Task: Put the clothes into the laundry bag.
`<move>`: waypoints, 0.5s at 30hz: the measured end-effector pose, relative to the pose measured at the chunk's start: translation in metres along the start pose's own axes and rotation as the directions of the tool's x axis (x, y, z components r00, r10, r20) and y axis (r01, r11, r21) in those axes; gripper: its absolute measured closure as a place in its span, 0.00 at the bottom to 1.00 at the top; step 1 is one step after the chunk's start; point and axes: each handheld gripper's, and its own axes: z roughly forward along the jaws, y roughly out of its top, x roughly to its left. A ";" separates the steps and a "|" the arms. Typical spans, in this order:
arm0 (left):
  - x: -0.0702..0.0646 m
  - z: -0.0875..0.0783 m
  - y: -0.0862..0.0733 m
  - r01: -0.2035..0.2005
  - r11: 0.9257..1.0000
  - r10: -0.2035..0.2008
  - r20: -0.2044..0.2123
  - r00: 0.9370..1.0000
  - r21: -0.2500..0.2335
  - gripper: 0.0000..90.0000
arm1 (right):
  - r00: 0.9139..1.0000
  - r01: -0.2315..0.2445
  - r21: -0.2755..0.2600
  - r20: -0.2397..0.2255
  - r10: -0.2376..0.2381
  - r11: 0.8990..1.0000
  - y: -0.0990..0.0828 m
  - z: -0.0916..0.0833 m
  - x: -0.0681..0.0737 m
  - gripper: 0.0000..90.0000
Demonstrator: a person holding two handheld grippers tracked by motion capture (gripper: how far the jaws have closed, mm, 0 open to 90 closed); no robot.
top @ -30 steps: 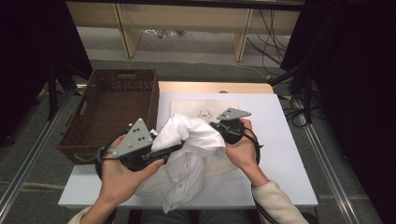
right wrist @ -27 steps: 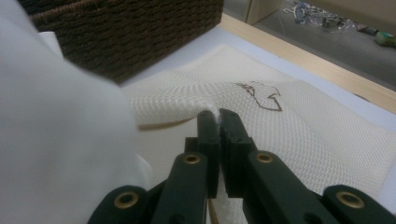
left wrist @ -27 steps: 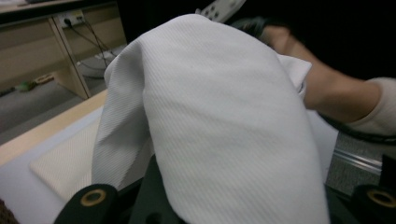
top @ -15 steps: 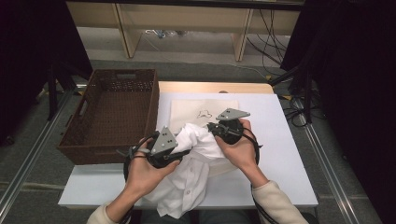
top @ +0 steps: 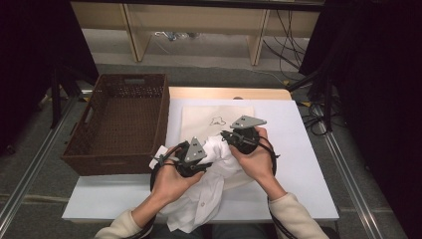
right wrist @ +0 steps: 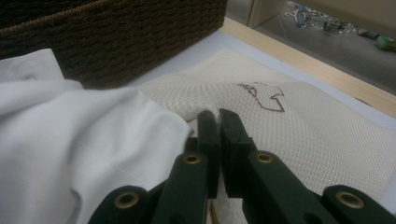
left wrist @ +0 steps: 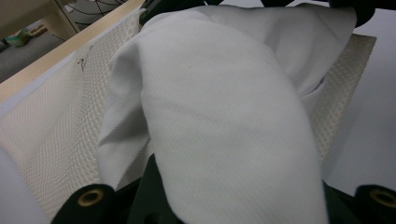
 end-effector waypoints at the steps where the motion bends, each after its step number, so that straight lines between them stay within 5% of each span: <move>1: 0.000 0.002 0.000 -0.001 1.000 0.001 -0.002 1.000 0.004 0.81 | 1.000 0.000 -0.001 -0.002 0.000 1.000 0.000 0.000 0.000 0.99; 9: 0.004 0.022 -0.004 -0.028 0.998 0.028 -0.006 1.000 0.063 0.80 | 1.000 0.026 0.000 -0.010 -0.026 1.000 0.001 0.000 0.004 0.99; 15: 0.008 0.040 -0.009 -0.011 0.994 0.012 -0.011 1.000 0.113 0.79 | 0.999 0.026 -0.004 -0.018 -0.026 1.000 0.001 0.000 0.007 0.99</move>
